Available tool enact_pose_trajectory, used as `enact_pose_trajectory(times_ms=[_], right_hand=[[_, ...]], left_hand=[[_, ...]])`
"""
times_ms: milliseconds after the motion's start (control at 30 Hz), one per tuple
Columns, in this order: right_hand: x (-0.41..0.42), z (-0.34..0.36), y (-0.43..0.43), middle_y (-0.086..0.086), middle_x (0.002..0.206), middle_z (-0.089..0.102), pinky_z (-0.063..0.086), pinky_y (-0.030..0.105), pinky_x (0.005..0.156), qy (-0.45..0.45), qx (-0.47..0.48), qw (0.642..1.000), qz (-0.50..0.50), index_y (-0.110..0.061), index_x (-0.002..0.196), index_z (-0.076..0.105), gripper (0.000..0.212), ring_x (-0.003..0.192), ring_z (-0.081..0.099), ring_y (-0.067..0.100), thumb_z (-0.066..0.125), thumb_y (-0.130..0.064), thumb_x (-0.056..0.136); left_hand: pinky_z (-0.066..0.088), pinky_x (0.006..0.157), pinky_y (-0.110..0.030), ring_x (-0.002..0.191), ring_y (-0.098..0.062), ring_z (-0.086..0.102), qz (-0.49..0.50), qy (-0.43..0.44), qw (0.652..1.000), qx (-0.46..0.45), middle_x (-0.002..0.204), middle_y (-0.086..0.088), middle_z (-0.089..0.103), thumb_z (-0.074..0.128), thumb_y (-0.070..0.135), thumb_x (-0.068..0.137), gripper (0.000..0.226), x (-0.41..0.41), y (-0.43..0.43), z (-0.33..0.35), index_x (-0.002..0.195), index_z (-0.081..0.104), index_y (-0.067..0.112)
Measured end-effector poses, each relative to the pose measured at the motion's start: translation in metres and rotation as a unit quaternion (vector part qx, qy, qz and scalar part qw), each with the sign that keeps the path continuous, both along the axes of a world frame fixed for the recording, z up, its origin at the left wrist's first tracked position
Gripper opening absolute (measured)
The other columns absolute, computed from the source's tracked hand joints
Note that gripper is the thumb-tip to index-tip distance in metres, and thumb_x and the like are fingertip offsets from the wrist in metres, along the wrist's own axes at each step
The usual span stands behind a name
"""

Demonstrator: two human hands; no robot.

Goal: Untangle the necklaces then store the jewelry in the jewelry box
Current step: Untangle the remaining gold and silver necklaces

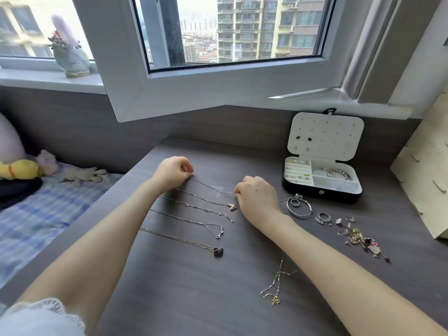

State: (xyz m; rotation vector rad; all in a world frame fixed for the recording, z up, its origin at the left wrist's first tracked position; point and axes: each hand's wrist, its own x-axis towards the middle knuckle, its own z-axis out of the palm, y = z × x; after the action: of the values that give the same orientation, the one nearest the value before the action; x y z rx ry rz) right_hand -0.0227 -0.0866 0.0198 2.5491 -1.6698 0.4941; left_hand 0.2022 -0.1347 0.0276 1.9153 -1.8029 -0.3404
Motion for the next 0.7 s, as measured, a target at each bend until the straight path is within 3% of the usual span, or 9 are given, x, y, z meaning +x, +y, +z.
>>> enact_pose_trajectory(times_ms=[100, 233, 367, 433, 533, 700], right_hand=[[0.000, -0.002, 0.001, 0.002, 0.106, 0.059, 0.035, 0.027, 0.067, 0.027, -0.022, 0.999, 0.006, -0.016, 0.106, 0.067, 0.025, 0.099, 0.050, 0.024, 0.045, -0.016, 0.094], [-0.017, 0.013, 0.012, 0.005, 0.105, 0.063, 0.037, 0.033, 0.079, -0.028, -0.034, 0.999, 0.025, -0.015, 0.105, 0.069, 0.024, 0.099, 0.051, 0.030, 0.049, -0.021, 0.093], [-0.061, 0.031, 0.031, -0.001, 0.092, 0.066, 0.038, 0.029, 0.076, -0.094, 0.035, 0.995, 0.017, -0.019, 0.096, 0.073, 0.018, 0.089, 0.055, 0.020, 0.056, -0.020, 0.090], [-0.086, 0.037, 0.041, -0.009, 0.082, 0.062, 0.036, 0.025, 0.071, -0.110, 0.098, 0.989, -0.005, -0.021, 0.091, 0.073, 0.014, 0.081, 0.053, 0.011, 0.059, -0.023, 0.088], [-0.112, 0.037, 0.051, -0.012, 0.074, 0.059, 0.036, 0.025, 0.068, -0.123, 0.146, 0.980, -0.056, -0.020, 0.085, 0.071, 0.013, 0.077, 0.052, 0.010, 0.062, -0.029, 0.086], [-0.118, 0.025, 0.062, -0.004, 0.084, 0.067, 0.047, 0.030, 0.075, -0.090, 0.188, 0.970, -0.127, -0.021, 0.078, 0.067, 0.020, 0.088, 0.060, 0.017, 0.065, -0.041, 0.082]], left_hand=[[0.042, 0.078, -0.026, 0.092, -0.023, 0.060, 0.008, -0.009, 1.000, -0.012, 0.096, -0.006, 0.067, 0.062, 0.009, 0.083, 0.010, 0.004, -0.001, -0.006, 0.088, 0.069, 0.013], [0.043, 0.088, -0.033, 0.099, -0.026, 0.058, 0.001, -0.016, 0.999, -0.048, 0.099, -0.008, 0.064, 0.061, 0.012, 0.083, 0.010, 0.001, 0.004, -0.005, 0.086, 0.070, 0.015], [0.043, 0.075, -0.031, 0.082, -0.021, 0.057, -0.055, -0.008, 0.992, -0.115, 0.081, -0.001, 0.059, 0.063, 0.015, 0.081, 0.006, -0.033, 0.038, 0.014, 0.080, 0.068, 0.016], [0.039, 0.064, -0.025, 0.071, -0.010, 0.054, -0.142, 0.027, 0.988, -0.063, 0.075, 0.002, 0.059, 0.068, 0.013, 0.080, 0.006, -0.062, 0.069, 0.027, 0.075, 0.066, 0.016], [0.035, 0.056, -0.013, 0.063, -0.005, 0.052, -0.296, 0.031, 0.953, 0.050, 0.065, 0.007, 0.059, 0.071, 0.018, 0.081, 0.014, -0.100, 0.119, 0.037, 0.069, 0.064, 0.015], [0.041, 0.065, -0.026, 0.070, -0.014, 0.054, -0.342, -0.053, 0.935, 0.082, 0.073, 0.000, 0.062, 0.064, 0.030, 0.086, 0.022, -0.137, 0.155, 0.023, 0.074, 0.065, 0.012]])
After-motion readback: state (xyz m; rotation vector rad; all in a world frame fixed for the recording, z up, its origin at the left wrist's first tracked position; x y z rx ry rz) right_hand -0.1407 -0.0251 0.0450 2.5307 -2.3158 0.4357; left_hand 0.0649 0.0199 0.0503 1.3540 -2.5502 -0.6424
